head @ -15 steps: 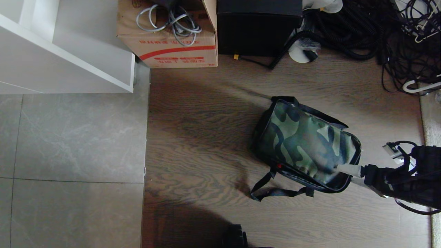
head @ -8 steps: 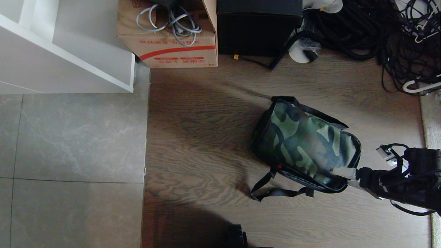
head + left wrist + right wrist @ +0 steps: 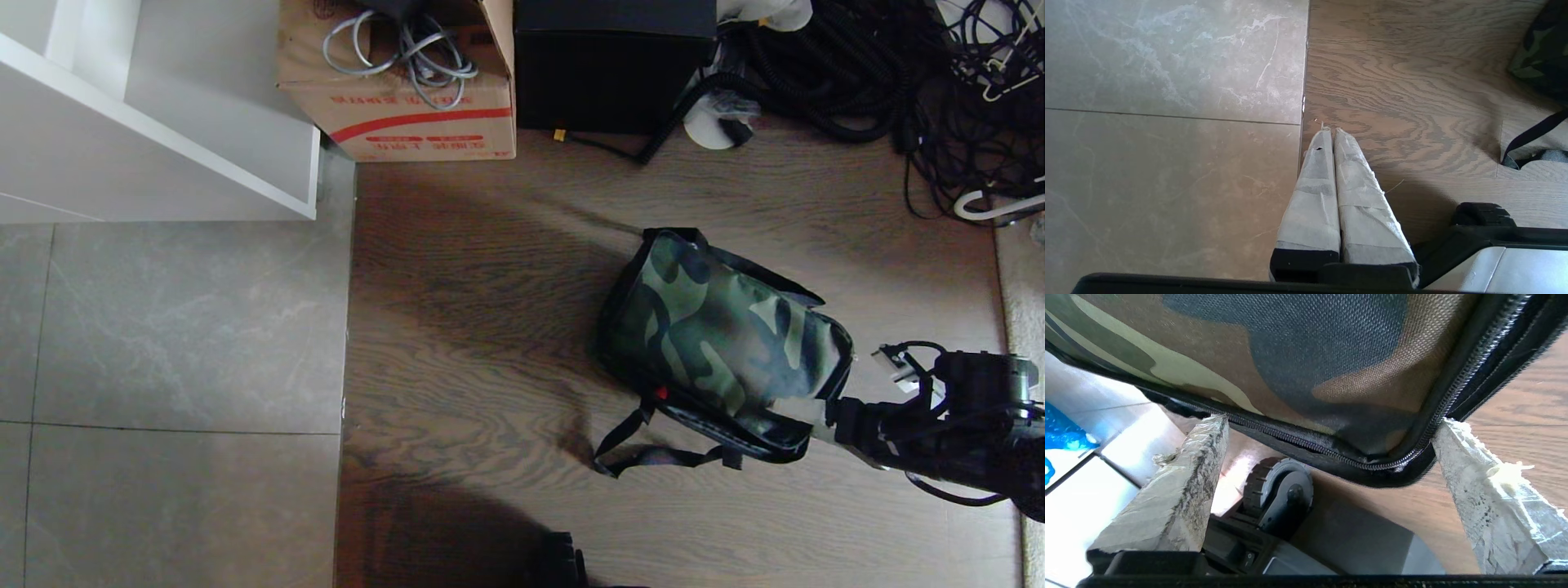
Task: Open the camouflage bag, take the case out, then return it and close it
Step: Open the top of the storage box
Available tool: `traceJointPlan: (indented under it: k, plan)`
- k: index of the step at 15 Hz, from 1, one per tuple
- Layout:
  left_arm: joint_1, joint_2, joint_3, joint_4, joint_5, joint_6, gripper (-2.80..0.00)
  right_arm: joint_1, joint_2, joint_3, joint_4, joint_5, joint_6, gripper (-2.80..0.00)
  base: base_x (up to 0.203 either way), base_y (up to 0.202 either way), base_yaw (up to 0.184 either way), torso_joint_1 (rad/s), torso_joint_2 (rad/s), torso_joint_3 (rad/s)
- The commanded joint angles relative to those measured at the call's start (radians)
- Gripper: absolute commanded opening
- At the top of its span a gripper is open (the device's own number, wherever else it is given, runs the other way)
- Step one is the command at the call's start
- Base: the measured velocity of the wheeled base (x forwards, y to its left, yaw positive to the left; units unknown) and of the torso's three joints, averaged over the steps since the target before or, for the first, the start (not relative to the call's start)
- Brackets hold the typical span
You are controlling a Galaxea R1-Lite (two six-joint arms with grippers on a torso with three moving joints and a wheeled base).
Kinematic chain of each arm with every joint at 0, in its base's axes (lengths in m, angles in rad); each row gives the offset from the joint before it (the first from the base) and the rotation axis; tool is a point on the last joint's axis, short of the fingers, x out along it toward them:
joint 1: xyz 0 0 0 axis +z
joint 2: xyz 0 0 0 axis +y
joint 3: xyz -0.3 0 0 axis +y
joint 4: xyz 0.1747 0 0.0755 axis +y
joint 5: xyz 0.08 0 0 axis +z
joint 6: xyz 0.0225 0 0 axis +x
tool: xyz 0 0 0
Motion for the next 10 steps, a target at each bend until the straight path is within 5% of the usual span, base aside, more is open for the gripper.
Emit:
traceJointPlan:
  k: [1,10]
  plan:
    - [0.0,0.002,0.0,0.0,0.0,0.0,-2.8,0.01,0.02,-0.011,-0.006,0.004,0.005,0.0,0.0,0.0,0.0,0.0,0.0,0.0]
    - [0.0,0.002,0.0,0.0,0.0,0.0,-2.8,0.027,0.068,-0.074,-0.013,0.004,0.064,0.0,0.0,0.0,0.0,0.0,0.0,0.0]
